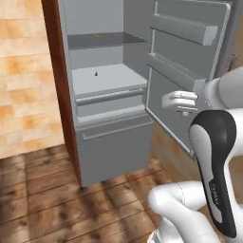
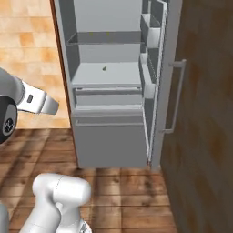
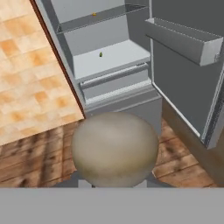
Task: Transport the chicken drumstick and mushroom to the fridge. Place the chicken drumstick on the rack containing meat and place the mushroom on the rack containing the vegetable, ensuring meats and vegetables are on different racks.
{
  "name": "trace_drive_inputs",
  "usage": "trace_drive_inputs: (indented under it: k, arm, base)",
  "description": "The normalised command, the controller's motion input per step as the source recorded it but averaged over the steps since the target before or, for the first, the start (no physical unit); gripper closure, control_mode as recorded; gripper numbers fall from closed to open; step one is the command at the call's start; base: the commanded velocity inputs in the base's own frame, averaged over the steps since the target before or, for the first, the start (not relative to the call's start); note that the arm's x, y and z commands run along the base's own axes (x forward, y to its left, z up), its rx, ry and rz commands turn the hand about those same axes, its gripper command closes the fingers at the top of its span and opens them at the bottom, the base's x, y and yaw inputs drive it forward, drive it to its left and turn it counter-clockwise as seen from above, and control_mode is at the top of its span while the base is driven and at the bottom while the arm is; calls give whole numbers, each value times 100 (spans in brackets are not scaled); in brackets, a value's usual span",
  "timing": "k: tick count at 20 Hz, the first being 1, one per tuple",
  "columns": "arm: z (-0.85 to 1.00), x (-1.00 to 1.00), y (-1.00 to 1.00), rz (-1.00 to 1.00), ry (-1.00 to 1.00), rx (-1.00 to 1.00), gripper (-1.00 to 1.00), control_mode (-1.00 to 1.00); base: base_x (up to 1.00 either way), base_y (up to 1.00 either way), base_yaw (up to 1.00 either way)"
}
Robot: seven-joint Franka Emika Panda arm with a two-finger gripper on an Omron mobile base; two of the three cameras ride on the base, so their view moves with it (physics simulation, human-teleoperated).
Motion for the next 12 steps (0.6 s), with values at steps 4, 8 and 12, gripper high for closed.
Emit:
trace_drive_inputs:
  k: [4,8,12]
  arm:
    - [0,0,0,0,0,0,100,100]
    - [0,0,0,0,0,0,100,100]
    - [0,0,0,0,0,0,100,100]
  base:
    - [100,-10,0]
    - [100,0,0]
    - [100,-11,0]
